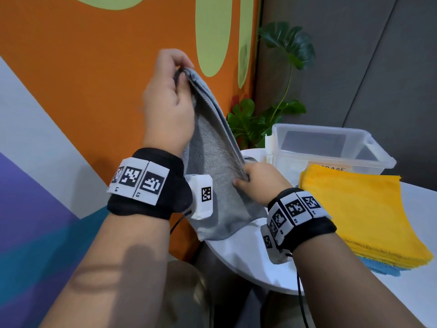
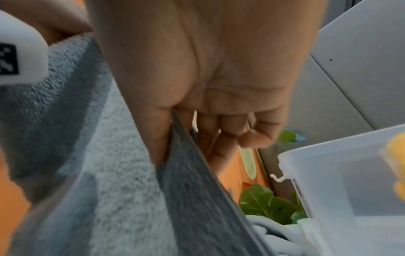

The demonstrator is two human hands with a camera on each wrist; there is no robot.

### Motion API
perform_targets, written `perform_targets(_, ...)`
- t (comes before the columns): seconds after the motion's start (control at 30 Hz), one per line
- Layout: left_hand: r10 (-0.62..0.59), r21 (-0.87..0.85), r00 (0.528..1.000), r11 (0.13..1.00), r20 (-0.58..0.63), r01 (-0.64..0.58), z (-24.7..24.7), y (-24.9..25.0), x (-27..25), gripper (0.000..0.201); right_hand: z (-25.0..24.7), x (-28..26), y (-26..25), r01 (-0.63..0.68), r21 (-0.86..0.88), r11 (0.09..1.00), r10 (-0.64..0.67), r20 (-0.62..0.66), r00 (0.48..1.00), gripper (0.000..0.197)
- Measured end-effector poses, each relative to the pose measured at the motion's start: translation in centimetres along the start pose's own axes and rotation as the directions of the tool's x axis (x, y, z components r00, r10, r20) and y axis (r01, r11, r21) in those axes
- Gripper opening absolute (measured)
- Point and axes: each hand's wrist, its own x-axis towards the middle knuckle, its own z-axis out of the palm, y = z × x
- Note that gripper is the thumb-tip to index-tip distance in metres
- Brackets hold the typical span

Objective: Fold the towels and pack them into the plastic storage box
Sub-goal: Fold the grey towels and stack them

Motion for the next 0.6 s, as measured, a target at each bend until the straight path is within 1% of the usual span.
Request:
perform_targets(0.07,-0.019,0.012,0.998,1.000,-0.059,0.020,-0.8,-0.3,0.6,0.021,0.5,0.0,0.8,-0.095,-0.046,0.994,0.098,0.068,0.993,0.016)
perform_targets(0.13,-0.065,0.073,0.991,0.995,-0.116,0.073,-1.7,-1.2,1.1,0.022,0.4,-0.2,1.7,-0.191,-0.027,0.981,0.192,0.061,0.980,0.017)
perform_targets(0.23,-0.173,0.166,0.962,0.964,-0.209,0.210,-2.9,-3.1,0.9,0.024,-0.7,-0.4,2.8,-0.302,0.011,0.953,0.302,-0.059,0.951,0.021)
perform_targets(0.33,-0.295,0.221,0.915,0.907,-0.277,0.359,-3.8,-4.8,0.2,0.026,-1.9,-0.5,3.7,-0.376,0.102,0.921,0.388,-0.162,0.907,0.017)
perform_targets(0.4,-0.369,0.231,0.876,0.865,-0.311,0.446,-4.2,-5.6,-0.3,0.026,-2.5,-0.5,4.3,-0.386,0.153,0.910,0.412,-0.214,0.886,0.014)
perform_targets(0.47,-0.412,0.232,0.848,0.836,-0.333,0.497,-4.4,-6.1,-0.6,0.026,-2.9,-0.5,4.8,-0.358,0.229,0.905,0.413,-0.276,0.868,0.015)
perform_targets(0.53,-0.422,0.245,0.841,0.824,-0.337,0.511,-4.3,-6.3,-0.9,0.027,-3.3,-0.8,5.1,-0.316,0.304,0.899,0.415,-0.359,0.836,0.015)
perform_targets(0.6,-0.428,0.255,0.835,0.814,-0.345,0.522,-4.2,-6.4,-1.0,0.027,-3.7,-1.0,5.2,-0.279,0.377,0.883,0.434,-0.433,0.790,0.011)
